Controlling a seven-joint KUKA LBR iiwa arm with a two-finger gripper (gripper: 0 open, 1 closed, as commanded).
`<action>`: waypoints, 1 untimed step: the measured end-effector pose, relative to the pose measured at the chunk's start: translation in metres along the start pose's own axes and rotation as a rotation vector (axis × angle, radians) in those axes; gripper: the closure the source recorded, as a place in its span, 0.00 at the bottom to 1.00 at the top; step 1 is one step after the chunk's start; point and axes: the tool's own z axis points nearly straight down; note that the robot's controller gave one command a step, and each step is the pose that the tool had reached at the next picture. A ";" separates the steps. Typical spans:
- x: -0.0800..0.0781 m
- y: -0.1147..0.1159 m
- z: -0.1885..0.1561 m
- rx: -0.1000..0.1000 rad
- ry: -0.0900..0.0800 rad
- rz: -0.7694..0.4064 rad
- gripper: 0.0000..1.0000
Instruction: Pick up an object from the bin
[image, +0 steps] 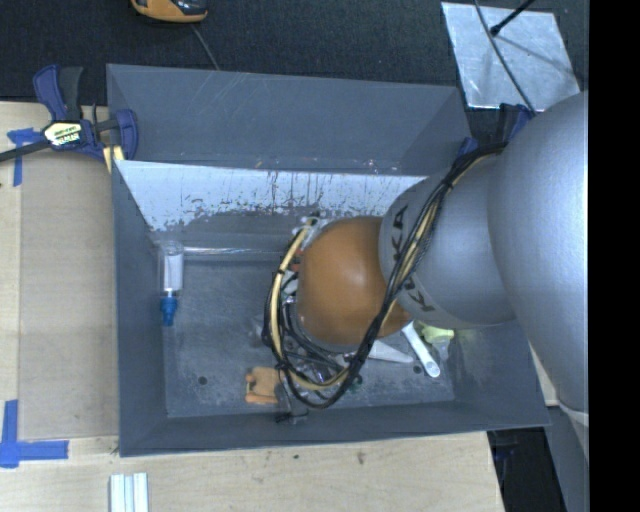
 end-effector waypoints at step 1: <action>-0.004 0.005 -0.028 0.003 0.009 -0.042 0.00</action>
Offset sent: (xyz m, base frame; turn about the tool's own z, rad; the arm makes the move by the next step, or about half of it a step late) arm -0.0045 0.0210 -0.0040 -0.0516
